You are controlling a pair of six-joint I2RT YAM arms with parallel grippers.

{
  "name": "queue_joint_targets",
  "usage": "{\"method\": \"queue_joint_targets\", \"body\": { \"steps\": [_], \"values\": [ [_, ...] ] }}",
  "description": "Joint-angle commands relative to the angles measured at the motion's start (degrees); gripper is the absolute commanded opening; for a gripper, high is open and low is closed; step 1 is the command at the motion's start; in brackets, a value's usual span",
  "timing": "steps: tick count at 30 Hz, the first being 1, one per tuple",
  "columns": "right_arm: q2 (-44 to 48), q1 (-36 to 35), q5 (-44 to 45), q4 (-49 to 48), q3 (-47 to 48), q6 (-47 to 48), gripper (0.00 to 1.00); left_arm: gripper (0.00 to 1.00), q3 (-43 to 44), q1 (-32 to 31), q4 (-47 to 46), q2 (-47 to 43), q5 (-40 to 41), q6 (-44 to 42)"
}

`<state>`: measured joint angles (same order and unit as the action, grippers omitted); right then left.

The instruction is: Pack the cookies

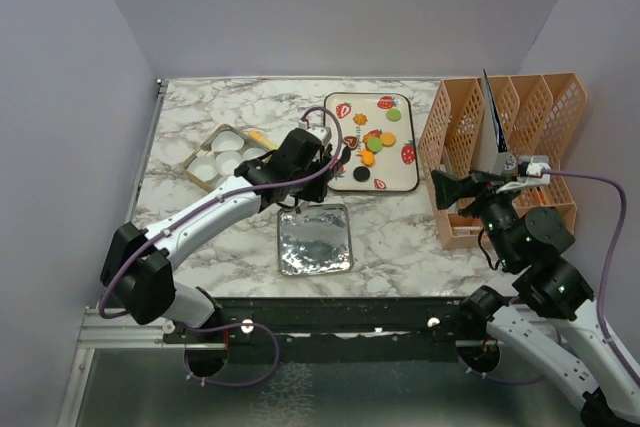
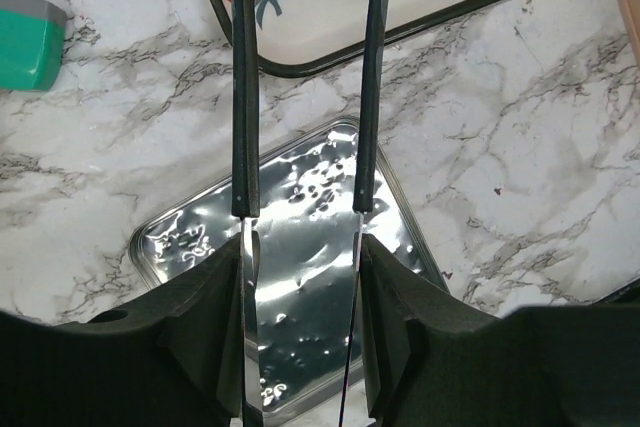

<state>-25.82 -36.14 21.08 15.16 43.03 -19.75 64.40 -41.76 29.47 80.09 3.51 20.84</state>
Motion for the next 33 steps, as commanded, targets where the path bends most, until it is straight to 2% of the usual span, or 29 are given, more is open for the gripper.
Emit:
{"method": "queue_joint_targets", "body": {
  "steps": [1, 6, 15, 33],
  "values": [
    [4.49, 0.02, 6.91, 10.96, 1.55, 4.2, 1.0, 0.47, 4.73, -0.36, 2.65, 4.94, -0.75, -1.74],
    [8.25, 0.02, 10.19, 13.74, 1.87, 6.18, 1.0, 0.47, 8.71, -1.14, 4.52, 10.42, 0.01, -2.74],
    [11.91, 0.02, 8.52, 13.19, 0.68, 6.5, 1.0, 0.48, 13.96, -3.23, 5.65, 17.75, 2.97, -4.25],
    [12.55, 0.02, 8.76, 13.0, 0.16, 6.83, 1.0, 0.52, 21.37, -5.79, 7.34, 26.82, 4.03, -5.68]
  ]
}}
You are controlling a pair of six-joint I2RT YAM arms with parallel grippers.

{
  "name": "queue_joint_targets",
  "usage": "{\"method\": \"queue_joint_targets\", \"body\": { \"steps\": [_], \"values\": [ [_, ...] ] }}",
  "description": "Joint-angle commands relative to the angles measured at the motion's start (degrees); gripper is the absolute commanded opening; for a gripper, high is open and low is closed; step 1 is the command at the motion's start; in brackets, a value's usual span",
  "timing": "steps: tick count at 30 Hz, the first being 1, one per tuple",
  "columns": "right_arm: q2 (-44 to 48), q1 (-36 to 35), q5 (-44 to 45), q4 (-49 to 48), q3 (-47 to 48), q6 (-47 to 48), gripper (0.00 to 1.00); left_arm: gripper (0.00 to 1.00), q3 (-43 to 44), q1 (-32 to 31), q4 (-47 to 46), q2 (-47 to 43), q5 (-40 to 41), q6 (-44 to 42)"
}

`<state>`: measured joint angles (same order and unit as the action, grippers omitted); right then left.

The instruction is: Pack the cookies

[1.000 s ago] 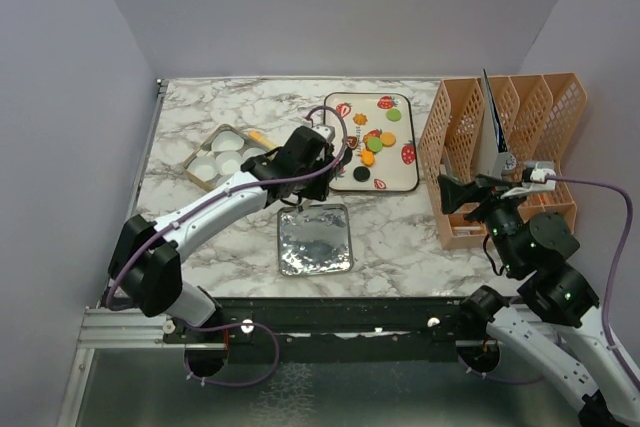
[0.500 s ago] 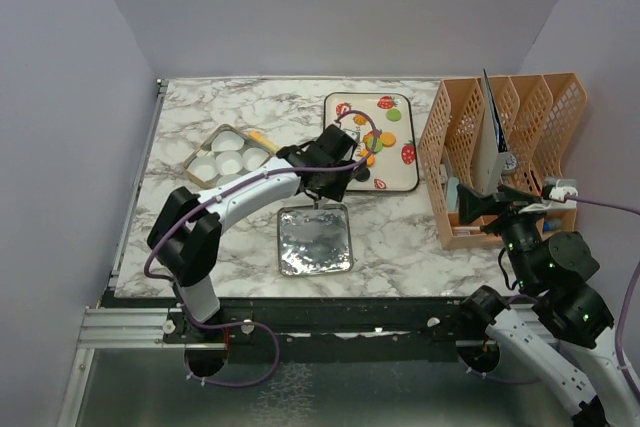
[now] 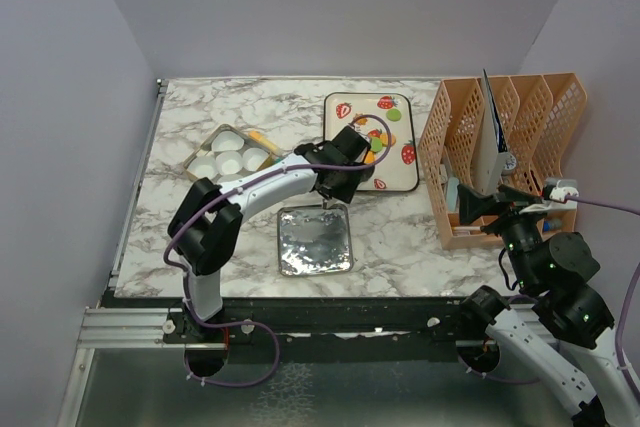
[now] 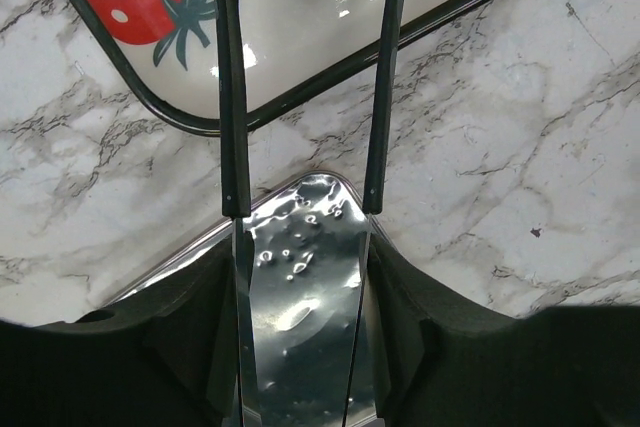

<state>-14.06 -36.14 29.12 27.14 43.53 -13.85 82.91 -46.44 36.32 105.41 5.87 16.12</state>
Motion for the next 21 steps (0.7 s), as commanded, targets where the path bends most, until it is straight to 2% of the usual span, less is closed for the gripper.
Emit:
{"method": "queue_joint_targets", "body": {
  "steps": [1, 13, 21],
  "values": [
    [0.79, 0.02, 0.75, 1.04, -0.36, 0.93, 1.0, 0.52, 3.13, -1.3, 0.69, 1.82, 1.75, -1.0],
    [1.32, 0.02, 0.49, 0.99, -0.51, 0.93, 1.0, 0.52, 5.05, -2.44, 2.59, 3.93, 7.04, -0.07],
    [1.55, 0.02, 0.49, 0.84, -0.62, 1.01, 1.0, 0.52, 4.94, -2.52, 3.44, 4.31, 6.83, 0.32]
  ]
}}
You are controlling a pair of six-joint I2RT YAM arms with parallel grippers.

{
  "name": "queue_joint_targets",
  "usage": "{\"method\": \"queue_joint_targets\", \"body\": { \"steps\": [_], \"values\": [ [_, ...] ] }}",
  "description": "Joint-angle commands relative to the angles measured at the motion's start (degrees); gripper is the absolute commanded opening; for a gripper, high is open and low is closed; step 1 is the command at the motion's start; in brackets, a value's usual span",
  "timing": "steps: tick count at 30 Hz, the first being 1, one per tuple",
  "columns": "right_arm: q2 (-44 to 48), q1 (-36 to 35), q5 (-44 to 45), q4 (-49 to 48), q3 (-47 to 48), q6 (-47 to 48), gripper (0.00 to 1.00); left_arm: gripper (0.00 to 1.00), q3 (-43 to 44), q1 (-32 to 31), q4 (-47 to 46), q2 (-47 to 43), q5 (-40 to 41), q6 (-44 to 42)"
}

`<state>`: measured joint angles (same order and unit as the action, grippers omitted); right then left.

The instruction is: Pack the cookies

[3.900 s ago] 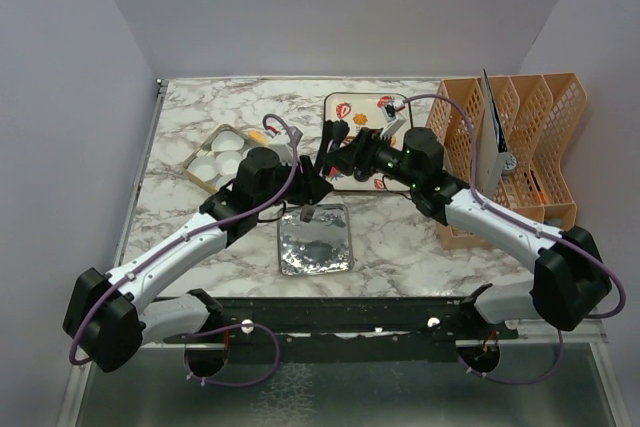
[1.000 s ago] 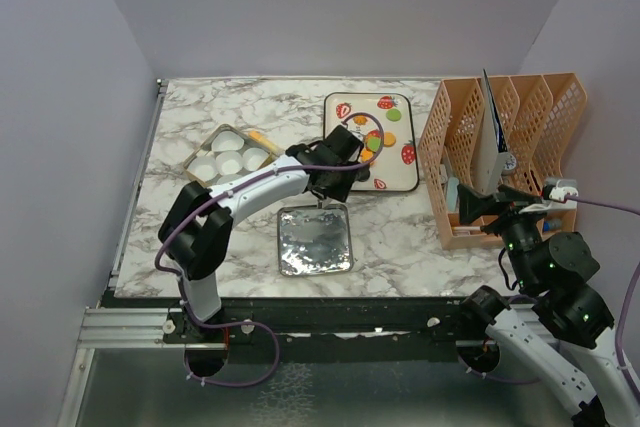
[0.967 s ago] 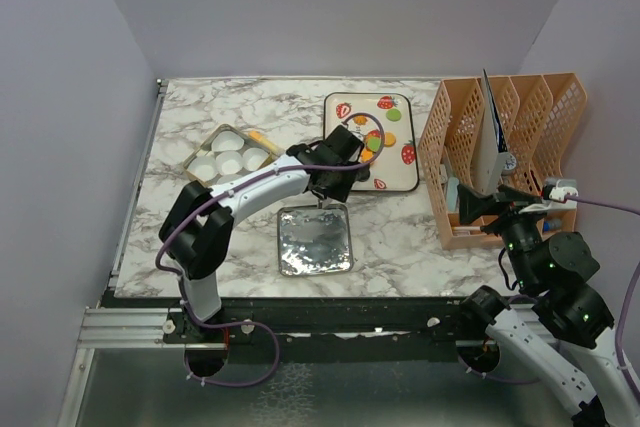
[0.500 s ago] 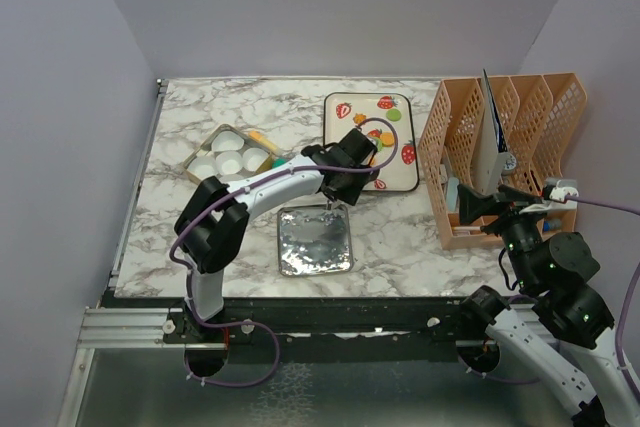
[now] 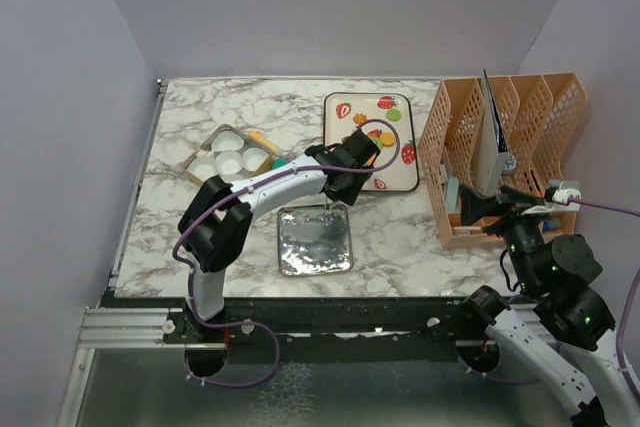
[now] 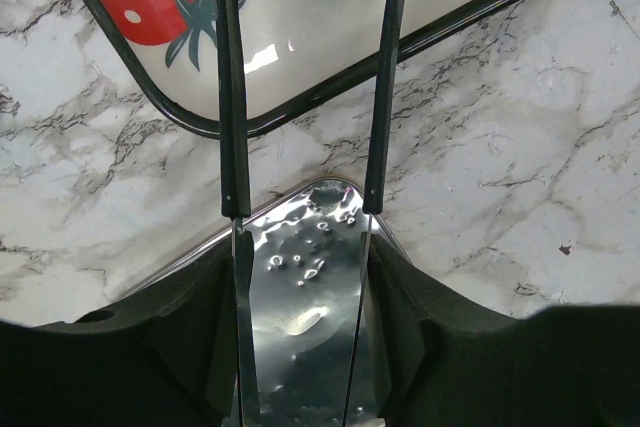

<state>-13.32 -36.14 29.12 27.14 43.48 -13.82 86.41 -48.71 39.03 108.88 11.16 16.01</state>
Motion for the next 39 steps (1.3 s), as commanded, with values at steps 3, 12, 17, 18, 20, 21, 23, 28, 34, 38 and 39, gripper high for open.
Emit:
{"method": "queue_joint_targets", "body": {
  "steps": [3, 12, 17, 18, 20, 21, 23, 28, 34, 38, 39],
  "values": [
    [0.72, 0.02, 0.49, 0.74, -0.57, 0.99, 1.0, 0.52, 1.41, -0.33, 0.74, 1.22, 0.29, 0.51],
    [0.75, 0.02, 0.49, 0.76, -0.68, 1.08, 1.0, 0.51, 1.64, -0.6, 0.73, 2.77, -0.77, 0.69],
    [0.75, 0.02, 0.49, 0.8, -0.68, 1.08, 1.0, 0.44, 1.56, -0.6, 0.74, 2.05, -1.36, 0.84],
    [0.8, 0.02, 0.57, 0.79, -0.68, 1.08, 1.0, 0.42, 1.52, -0.61, 0.78, 1.59, -1.66, 0.91],
    [0.74, 0.02, 0.67, 0.74, -0.67, 1.08, 1.0, 0.39, 1.41, -0.6, 0.87, 0.46, -2.28, 1.03],
    [0.8, 0.02, 0.67, 0.66, -0.61, 1.15, 1.0, 0.38, 1.32, -0.64, 0.95, -0.18, -2.5, 1.04],
    [0.75, 0.02, 0.67, 0.6, -0.68, 1.15, 1.0, 0.35, 1.18, -0.6, 1.33, -1.57, -2.54, 1.13],
    [0.76, 0.02, 0.5, 0.59, -0.76, 1.17, 1.0, 0.32, 0.12, 0.12, 2.33, -5.39, -1.61, 1.54],
    [0.67, 0.02, 0.47, 0.55, -0.75, 1.26, 1.0, 0.29, -1.29, 2.23, 3.55, -8.82, 0.09, 1.57],
    [0.67, 0.02, 0.23, 0.52, -0.74, 1.19, 1.0, 0.27, -3.34, 5.71, 3.66, -11.31, 0.12, 1.89],
    [0.67, 0.02, 0.17, 0.52, -0.74, 1.09, 1.0, 0.27, -3.97, 6.76, 3.65, -11.92, 0.11, 1.94]
  ]
}}
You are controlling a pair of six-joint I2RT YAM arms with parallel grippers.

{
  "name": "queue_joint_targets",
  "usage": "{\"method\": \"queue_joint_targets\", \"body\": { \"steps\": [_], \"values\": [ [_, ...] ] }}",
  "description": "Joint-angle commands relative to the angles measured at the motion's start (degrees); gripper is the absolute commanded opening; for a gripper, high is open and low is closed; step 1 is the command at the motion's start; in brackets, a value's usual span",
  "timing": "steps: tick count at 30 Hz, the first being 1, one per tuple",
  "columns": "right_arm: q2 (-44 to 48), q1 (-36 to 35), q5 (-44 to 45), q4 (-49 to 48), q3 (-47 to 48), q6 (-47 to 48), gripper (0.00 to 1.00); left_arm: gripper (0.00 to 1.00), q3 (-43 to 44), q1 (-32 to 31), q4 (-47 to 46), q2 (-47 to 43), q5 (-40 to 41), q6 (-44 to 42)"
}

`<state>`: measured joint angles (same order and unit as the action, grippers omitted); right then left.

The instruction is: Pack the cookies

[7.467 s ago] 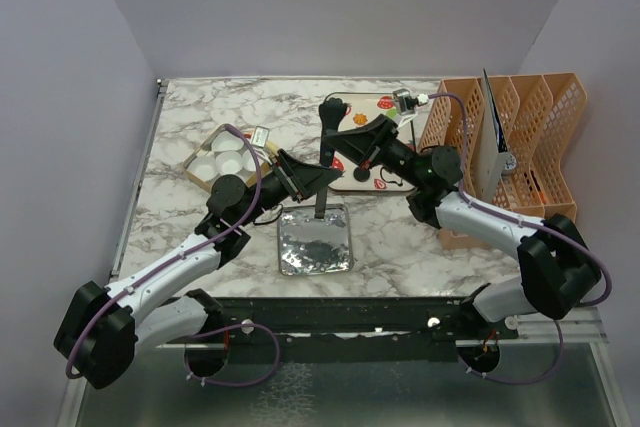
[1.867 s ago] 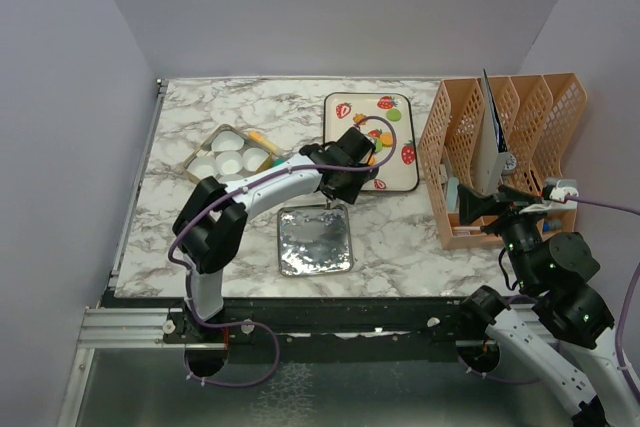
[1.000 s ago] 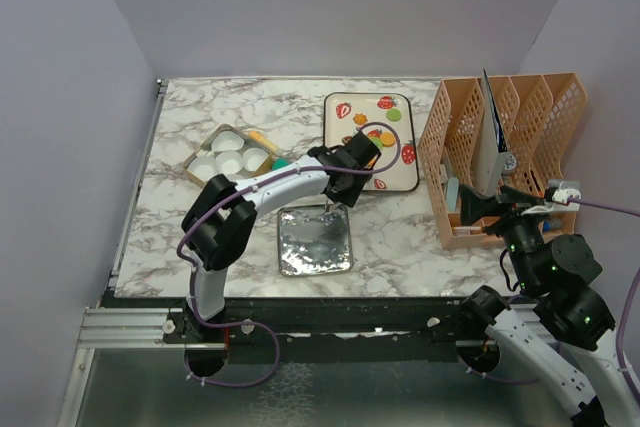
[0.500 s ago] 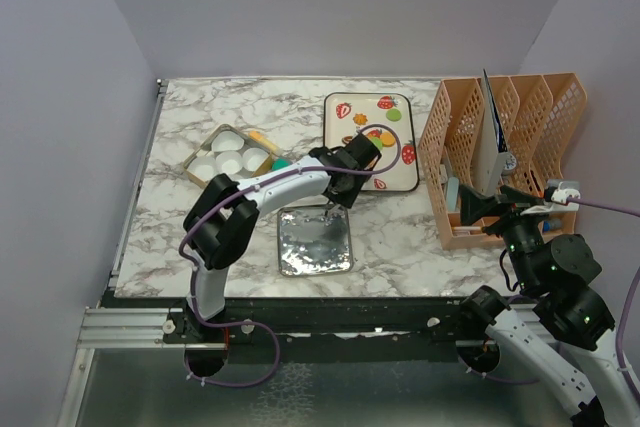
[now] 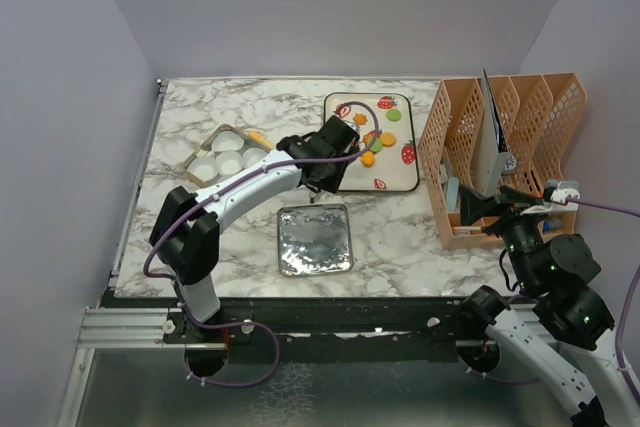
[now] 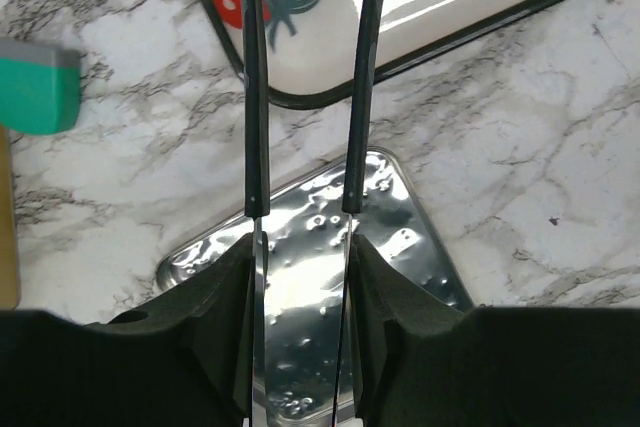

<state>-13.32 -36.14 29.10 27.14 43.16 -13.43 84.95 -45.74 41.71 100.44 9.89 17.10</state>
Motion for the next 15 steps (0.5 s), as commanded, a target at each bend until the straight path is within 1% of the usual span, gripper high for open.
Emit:
{"method": "queue_joint_targets", "body": {
  "steps": [1, 5, 15],
  "values": [
    [0.75, 0.02, 0.1, 0.49, -0.41, 0.75, 1.0, 0.27, -3.08, 4.81, 1.0, -4.1, 1.32, 0.84],
    [0.62, 0.02, -0.1, 0.47, -0.45, 0.72, 1.0, 0.25, -5.37, 10.42, 0.91, -7.2, 0.54, 0.83],
    [0.14, 0.02, -0.45, 0.27, -0.61, 1.04, 1.0, 0.25, -8.99, 26.61, 1.0, -13.82, -1.33, -1.51]
  ]
}}
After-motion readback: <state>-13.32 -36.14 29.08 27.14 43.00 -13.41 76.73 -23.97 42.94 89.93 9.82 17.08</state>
